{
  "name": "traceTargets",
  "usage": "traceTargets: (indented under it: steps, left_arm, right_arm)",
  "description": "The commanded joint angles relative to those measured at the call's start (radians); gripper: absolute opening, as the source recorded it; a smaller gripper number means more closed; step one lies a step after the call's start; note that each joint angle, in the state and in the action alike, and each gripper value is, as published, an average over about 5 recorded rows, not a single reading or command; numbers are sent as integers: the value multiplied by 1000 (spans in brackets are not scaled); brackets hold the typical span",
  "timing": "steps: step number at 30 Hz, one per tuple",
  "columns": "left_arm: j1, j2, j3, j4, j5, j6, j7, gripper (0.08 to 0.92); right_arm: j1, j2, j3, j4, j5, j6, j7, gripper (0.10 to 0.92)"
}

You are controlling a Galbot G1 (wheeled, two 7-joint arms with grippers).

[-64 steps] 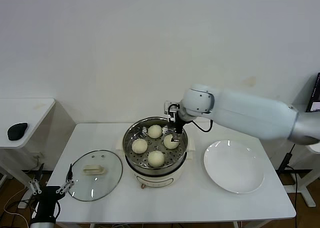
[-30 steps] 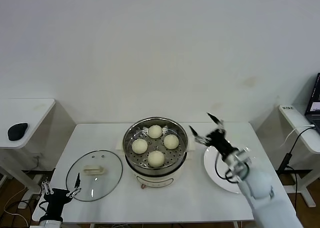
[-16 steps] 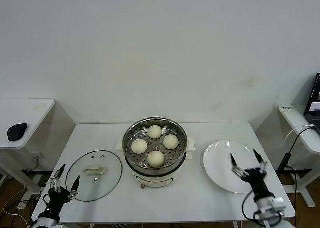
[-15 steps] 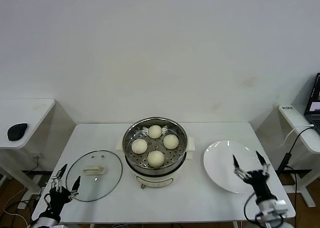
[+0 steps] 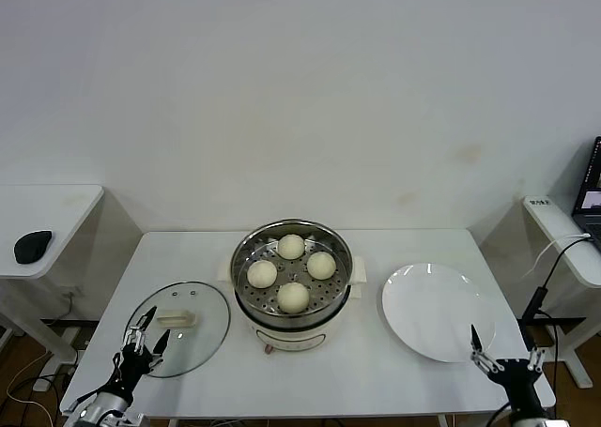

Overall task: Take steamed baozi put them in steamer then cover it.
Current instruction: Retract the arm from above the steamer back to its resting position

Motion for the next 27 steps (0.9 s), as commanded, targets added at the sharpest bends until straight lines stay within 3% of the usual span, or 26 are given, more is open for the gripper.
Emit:
traceTargets:
  steps: [1,11,27]
  left_arm:
    - [-158,17,59,127,65,-11,-4,823]
    - [-257,23,104,226,66,-6,12,823]
    - [-295,18,124,278,85,-2,5,796]
  right_arm:
    - [-42,41,35,1,-18,13,1,823]
    - [-48,57,35,1,-36,16,-2,823]
    - [-43,64,20,-14,-52,19,-4,823]
